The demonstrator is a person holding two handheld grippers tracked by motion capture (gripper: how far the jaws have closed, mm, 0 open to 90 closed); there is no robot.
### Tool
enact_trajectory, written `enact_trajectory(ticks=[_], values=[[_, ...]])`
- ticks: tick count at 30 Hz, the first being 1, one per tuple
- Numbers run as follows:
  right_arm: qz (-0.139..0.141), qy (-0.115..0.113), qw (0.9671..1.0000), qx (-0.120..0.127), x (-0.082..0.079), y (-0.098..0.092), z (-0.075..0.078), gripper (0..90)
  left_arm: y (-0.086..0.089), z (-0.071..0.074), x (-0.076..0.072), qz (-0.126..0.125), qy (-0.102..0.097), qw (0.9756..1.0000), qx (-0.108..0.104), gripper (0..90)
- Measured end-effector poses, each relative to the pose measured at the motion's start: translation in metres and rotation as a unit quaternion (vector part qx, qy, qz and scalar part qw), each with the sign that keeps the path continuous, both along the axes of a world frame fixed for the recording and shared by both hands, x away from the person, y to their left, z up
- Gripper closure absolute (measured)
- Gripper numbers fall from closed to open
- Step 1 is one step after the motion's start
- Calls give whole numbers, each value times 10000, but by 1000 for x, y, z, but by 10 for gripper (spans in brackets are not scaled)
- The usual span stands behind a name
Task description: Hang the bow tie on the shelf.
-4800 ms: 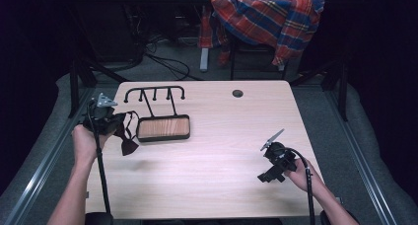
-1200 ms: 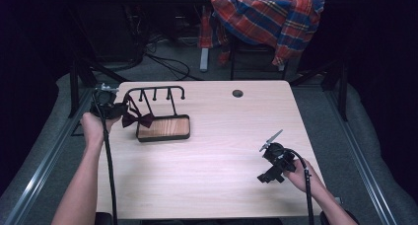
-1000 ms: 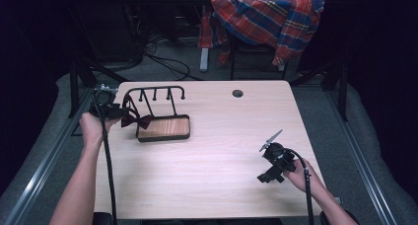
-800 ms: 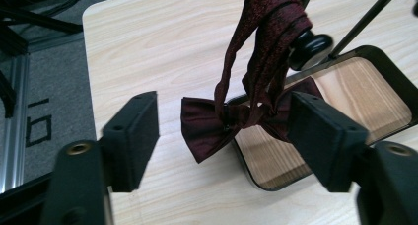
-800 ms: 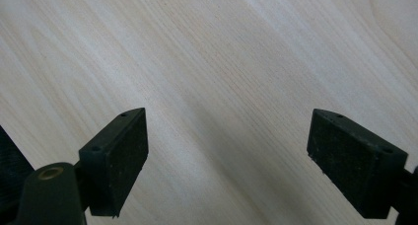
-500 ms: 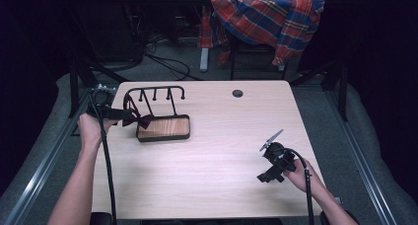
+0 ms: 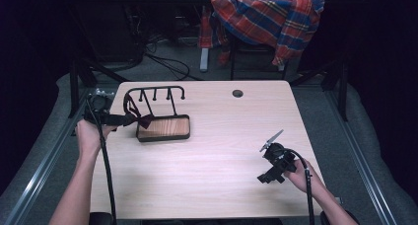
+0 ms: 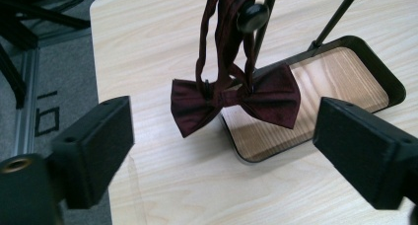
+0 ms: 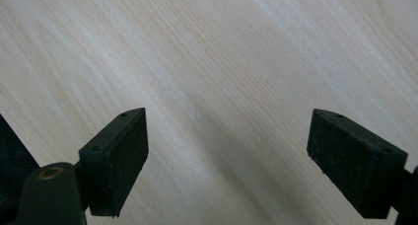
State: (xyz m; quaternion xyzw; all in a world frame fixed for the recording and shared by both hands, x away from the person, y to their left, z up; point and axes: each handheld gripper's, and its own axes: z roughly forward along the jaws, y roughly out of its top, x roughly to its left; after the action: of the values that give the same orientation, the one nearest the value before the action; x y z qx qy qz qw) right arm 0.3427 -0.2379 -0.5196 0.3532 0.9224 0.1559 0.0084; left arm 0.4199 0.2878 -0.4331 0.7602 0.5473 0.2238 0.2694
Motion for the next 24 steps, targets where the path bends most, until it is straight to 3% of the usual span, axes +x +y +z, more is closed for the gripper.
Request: enact_trajectory(ticks=[2, 3, 4, 7, 18, 20, 21, 24], values=[[32, -7, 10000, -30, 0, 0, 1, 158, -1, -2, -3, -5, 39, 10000, 31, 41], [-47, -27, 9999, 87, -1, 0, -1, 157, -1, -3, -5, 2, 56, 10000, 58, 31], [28, -34, 10000, -76, 0, -1, 1, 158, -1, -4, -7, 9, 53, 10000, 65, 22], [13, -17, 10000, -44, 0, 0, 1, 158, -1, -8, -14, 39, 109, 9998, 178, 5], [44, -12, 10000, -82, -1, 2, -2, 158, -1, -26, -41, -9, 396, 9986, 354, 3], [166, 54, 9997, -193, -1, 3, -1, 158, -3, -35, -49, -32, 508, 9970, 588, 0], [58, -8, 10000, -70, -3, 4, -3, 158, -3, -38, -50, -48, 528, 9966, 625, 1], [114, -6, 9999, -82, -3, 5, -2, 158, -2, -47, -55, 4, 630, 9960, 638, 1]])
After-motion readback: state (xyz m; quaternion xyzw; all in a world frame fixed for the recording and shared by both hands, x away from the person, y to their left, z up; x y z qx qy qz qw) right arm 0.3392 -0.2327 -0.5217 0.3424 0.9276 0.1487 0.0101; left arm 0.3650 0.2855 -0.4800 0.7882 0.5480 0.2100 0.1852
